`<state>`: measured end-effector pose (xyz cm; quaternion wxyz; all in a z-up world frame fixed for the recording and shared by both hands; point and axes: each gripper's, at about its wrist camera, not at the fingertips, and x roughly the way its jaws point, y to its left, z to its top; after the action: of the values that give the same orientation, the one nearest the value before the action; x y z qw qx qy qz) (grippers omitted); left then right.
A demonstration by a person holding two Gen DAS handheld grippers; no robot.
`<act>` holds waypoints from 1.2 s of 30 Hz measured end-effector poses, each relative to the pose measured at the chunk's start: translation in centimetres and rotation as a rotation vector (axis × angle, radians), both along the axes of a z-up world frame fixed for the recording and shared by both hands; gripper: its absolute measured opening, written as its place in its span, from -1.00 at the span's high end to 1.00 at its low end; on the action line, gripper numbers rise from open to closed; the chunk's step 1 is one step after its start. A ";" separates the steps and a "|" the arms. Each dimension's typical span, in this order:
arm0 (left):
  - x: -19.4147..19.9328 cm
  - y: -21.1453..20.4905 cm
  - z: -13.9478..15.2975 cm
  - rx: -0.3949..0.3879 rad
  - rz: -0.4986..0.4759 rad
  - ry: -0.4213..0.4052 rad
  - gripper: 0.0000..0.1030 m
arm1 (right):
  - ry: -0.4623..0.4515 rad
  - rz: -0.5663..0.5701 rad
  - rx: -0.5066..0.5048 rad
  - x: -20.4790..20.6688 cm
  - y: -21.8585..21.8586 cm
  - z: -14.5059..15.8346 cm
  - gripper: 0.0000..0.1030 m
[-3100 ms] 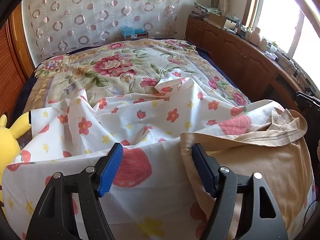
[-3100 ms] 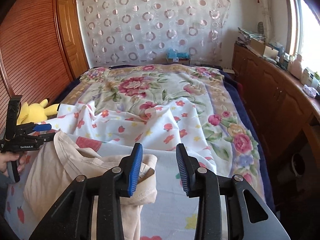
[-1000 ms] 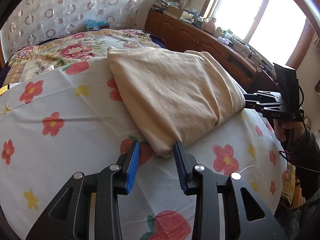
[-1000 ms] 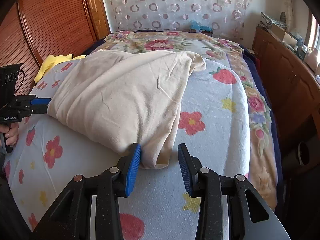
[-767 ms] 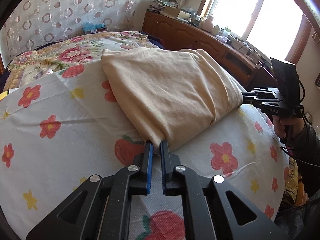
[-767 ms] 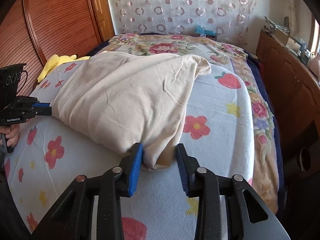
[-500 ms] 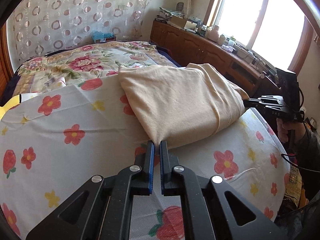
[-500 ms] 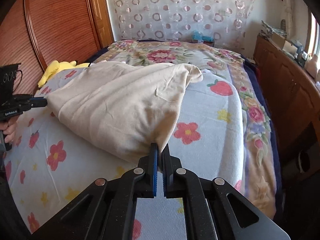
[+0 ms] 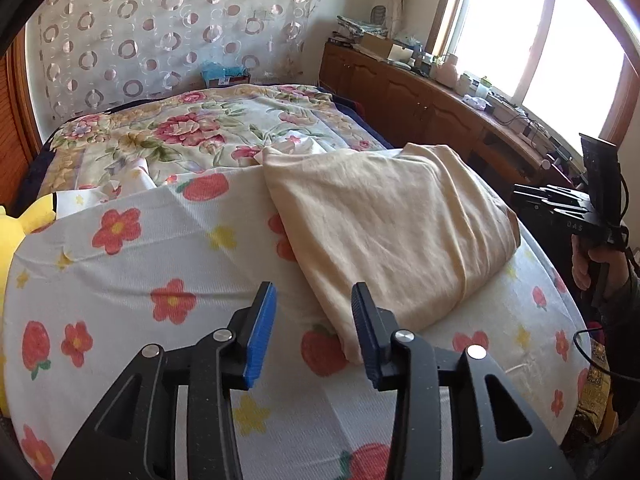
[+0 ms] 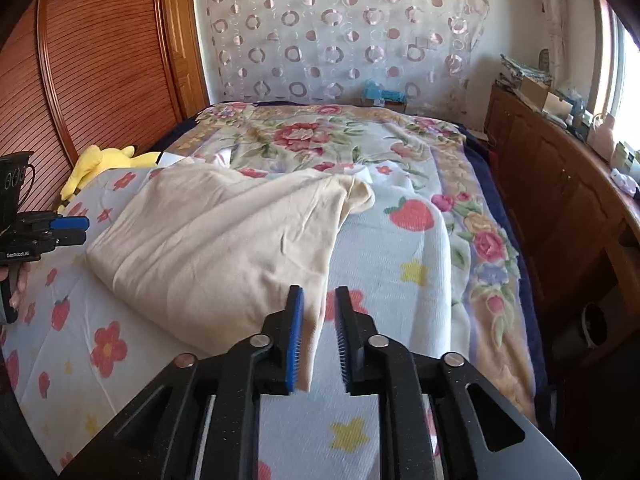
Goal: Fold small clothes
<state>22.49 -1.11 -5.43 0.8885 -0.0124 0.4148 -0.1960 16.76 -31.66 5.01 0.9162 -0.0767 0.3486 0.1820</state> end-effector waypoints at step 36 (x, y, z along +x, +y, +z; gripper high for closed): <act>10.2 -1.7 -3.2 -0.127 0.052 0.102 -0.29 | 0.141 0.036 0.090 10.6 3.3 -3.6 -0.21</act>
<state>32.74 -2.79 -8.62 0.8684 -0.0894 0.4458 -0.1977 27.34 -28.36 1.45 0.8884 -0.0286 0.4024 0.2191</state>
